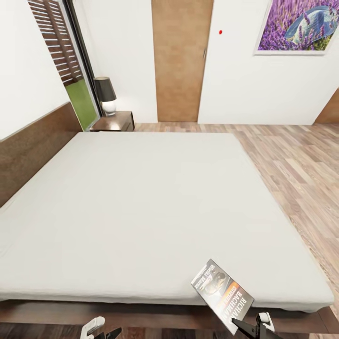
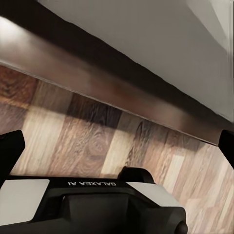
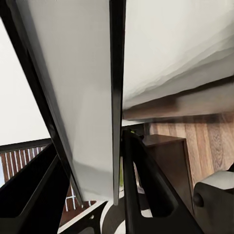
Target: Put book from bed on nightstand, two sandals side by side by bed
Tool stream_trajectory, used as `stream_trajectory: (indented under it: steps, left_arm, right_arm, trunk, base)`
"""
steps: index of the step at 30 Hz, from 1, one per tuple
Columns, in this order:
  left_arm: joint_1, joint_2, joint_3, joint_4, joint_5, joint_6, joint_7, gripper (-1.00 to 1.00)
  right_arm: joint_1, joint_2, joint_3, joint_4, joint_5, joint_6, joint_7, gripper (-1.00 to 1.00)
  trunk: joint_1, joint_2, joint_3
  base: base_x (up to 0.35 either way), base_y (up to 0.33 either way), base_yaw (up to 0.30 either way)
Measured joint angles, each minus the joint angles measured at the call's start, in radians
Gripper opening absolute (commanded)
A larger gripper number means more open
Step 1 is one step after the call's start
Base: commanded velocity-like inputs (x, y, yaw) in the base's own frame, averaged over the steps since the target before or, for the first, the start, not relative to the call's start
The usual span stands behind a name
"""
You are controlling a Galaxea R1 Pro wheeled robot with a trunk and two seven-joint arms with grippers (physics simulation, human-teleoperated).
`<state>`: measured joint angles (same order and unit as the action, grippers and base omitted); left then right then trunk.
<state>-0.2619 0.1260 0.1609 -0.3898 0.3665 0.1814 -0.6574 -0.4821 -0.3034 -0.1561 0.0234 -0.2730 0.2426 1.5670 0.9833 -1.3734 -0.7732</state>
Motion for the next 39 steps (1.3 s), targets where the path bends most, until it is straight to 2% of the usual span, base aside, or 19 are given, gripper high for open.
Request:
stream_trajectory:
  steps: [25, 32, 36, 39]
  left_arm:
    - [0.0, 0.0, 0.0, 0.0, -0.001, -0.011, 0.003, 1.0]
    - [0.0, 0.0, 0.0, 0.0, 0.0, -0.035, 0.009, 1.0]
    - [0.0, 0.0, -0.004, 0.0, -0.001, -0.036, 0.036, 1.0]
    - [0.0, -0.001, -0.026, 0.0, -0.005, -0.037, 0.068, 1.0]
  right_arm:
    - [0.0, 0.0, 0.0, -0.001, 0.0, 0.0, 0.0, -1.0]
    - [0.0, 0.0, 0.002, -0.009, 0.002, 0.0, -0.229, -1.0]
    - [0.0, 0.0, 0.001, -0.013, 0.002, 0.0, -0.258, -1.0]
    - [-0.001, 0.0, 0.001, -0.016, 0.003, 0.0, -0.264, -1.0]
  trunk:
    - [0.0, 0.0, 0.04]
    - [0.0, 0.0, 0.052]
    - [0.0, 0.0, 0.058]
    - [0.0, 0.0, 0.063]
  base:
    - [0.0, 0.0, 0.0]
    - [0.0, 0.0, 0.0]
    - [0.0, 0.0, 0.0]
    - [0.0, 0.0, 0.0]
